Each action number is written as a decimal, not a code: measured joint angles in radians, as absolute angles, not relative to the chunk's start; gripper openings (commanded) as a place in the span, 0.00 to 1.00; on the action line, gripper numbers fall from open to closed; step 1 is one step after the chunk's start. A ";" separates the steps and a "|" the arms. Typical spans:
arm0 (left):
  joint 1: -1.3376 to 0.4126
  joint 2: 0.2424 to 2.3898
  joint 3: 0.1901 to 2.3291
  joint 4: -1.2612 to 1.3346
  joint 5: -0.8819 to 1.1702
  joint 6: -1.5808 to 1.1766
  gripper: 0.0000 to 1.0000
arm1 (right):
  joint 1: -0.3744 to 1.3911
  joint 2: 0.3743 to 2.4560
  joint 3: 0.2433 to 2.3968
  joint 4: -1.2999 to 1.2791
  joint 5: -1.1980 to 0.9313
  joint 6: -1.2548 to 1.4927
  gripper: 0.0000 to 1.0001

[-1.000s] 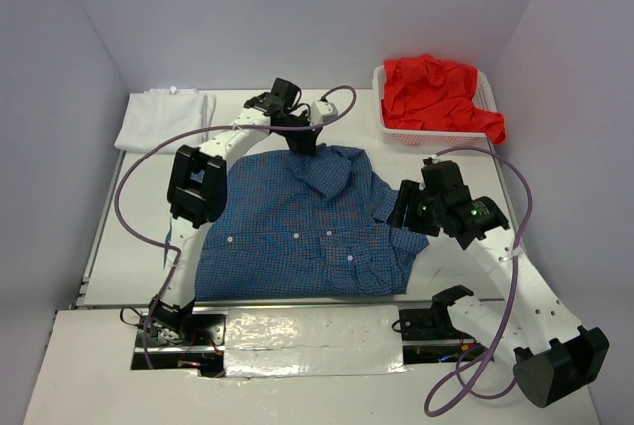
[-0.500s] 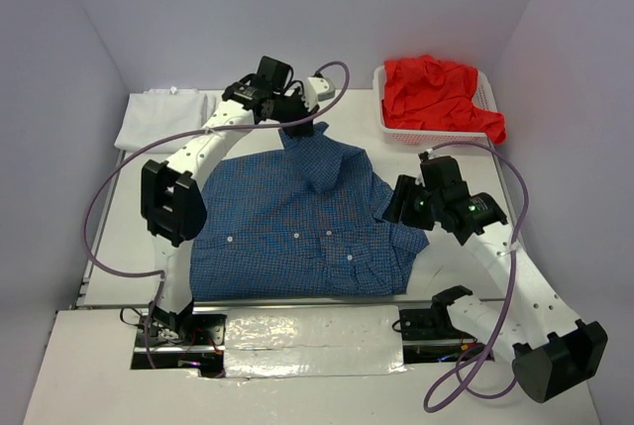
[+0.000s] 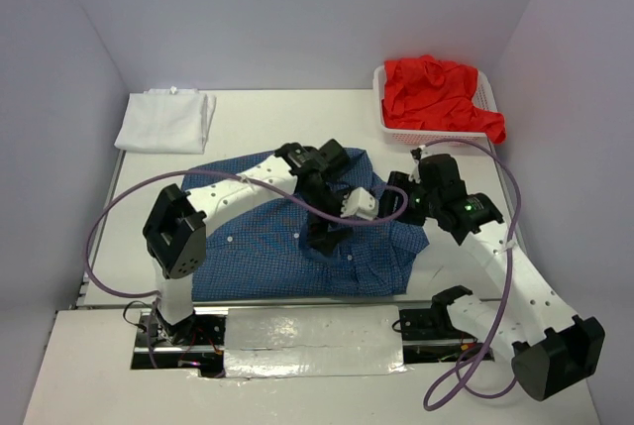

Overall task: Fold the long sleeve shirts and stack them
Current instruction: Fold the shirt

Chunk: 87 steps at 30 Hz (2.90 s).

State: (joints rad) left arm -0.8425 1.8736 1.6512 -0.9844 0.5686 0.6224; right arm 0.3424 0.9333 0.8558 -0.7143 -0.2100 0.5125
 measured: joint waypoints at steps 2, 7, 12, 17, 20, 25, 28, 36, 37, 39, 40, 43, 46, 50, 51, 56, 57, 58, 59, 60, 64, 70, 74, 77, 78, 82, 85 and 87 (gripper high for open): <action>-0.868 1.871 1.652 -1.022 0.575 0.638 0.99 | 0.342 0.947 0.852 -0.706 -0.216 0.513 0.65; -0.817 1.841 1.742 -1.057 0.586 0.627 0.99 | 0.341 1.004 0.849 -0.641 -0.243 0.528 0.64; -0.521 1.749 1.822 -0.934 0.665 0.457 0.91 | 0.340 1.103 0.847 -0.553 -0.281 0.566 0.64; -0.102 1.668 1.727 -0.791 0.572 0.330 0.80 | 0.379 1.194 0.836 -0.482 -0.298 0.598 0.65; 0.060 1.697 1.667 -0.785 0.506 0.307 0.83 | 0.432 1.248 0.851 -0.460 -0.297 0.597 0.65; 0.202 1.859 1.662 -0.781 0.371 0.312 0.92 | 0.487 1.396 0.924 -0.459 -0.274 0.586 0.66; 0.208 1.938 1.662 -0.773 0.321 0.310 0.94 | 0.508 1.478 0.979 -0.484 -0.228 0.575 0.66; 0.190 2.045 1.626 -0.664 0.233 0.307 0.96 | 0.556 1.571 1.048 -0.511 -0.161 0.560 0.66; 0.190 2.060 1.620 -0.650 0.232 0.307 0.95 | 0.562 1.580 1.051 -0.511 -0.160 0.560 0.66; 0.190 2.080 1.597 -0.623 0.233 0.307 0.92 | 0.574 1.610 1.061 -0.516 -0.157 0.559 0.66; 0.190 2.087 1.584 -0.619 0.234 0.308 0.88 | 0.577 1.629 1.068 -0.517 -0.154 0.559 0.65; 0.189 2.086 1.555 -0.590 0.253 0.311 0.59 | 0.580 1.678 1.077 -0.518 -0.156 0.555 0.57; 0.189 2.078 1.530 -0.560 0.284 0.328 0.31 | 0.580 1.710 1.089 -0.519 -0.182 0.537 0.23; 0.190 2.056 1.485 -0.558 0.354 0.356 0.00 | 0.572 1.711 1.131 -0.548 -0.229 0.522 0.05; 0.190 2.051 1.477 -0.562 0.363 0.367 0.00 | 0.568 1.703 1.144 -0.554 -0.245 0.517 0.01; 0.189 2.016 1.457 -0.593 0.393 0.422 0.00 | 0.505 1.544 1.182 -0.610 -0.337 0.492 0.00; 0.188 1.997 1.449 -0.596 0.397 0.446 0.00 | 0.485 1.497 1.185 -0.618 -0.362 0.487 0.00; 0.187 1.983 1.445 -0.600 0.397 0.453 0.00 | 0.461 1.446 1.186 -0.622 -0.388 0.481 0.00; 0.186 1.948 1.431 -0.596 0.398 0.484 0.00 | 0.441 1.405 1.186 -0.627 -0.412 0.477 0.00; 0.183 1.913 1.415 -0.590 0.398 0.509 0.00 | 0.417 1.364 1.186 -0.635 -0.438 0.471 0.00; 0.173 1.739 1.298 -0.527 0.390 0.643 0.00 | 0.376 1.296 1.185 -0.706 -0.499 0.419 0.00; 0.165 1.468 1.056 -0.464 0.371 0.941 0.05 | 0.371 1.290 1.140 -0.835 -0.558 0.338 0.00; 0.165 1.345 0.876 -0.490 0.345 1.201 0.33 | 0.356 1.243 1.074 -0.883 -0.561 0.305 0.00; 0.165 1.326 0.791 -0.536 0.300 1.359 0.87 | 0.348 1.207 1.024 -0.899 -0.561 0.292 0.01; 0.165 1.324 0.773 -0.553 0.282 1.404 0.98 | 0.346 1.200 1.010 -0.898 -0.561 0.291 0.01; 0.165 1.297 0.781 -0.641 0.247 1.487 0.99 | 0.346 1.198 0.977 -0.893 -0.561 0.289 0.01; 0.165 1.290 0.879 -0.717 0.270 1.489 0.99 | 0.346 1.198 0.971 -0.882 -0.561 0.290 0.01; 0.159 1.289 0.943 -0.733 0.293 1.459 0.99 | 0.344 1.198 0.966 -0.867 -0.562 0.290 0.01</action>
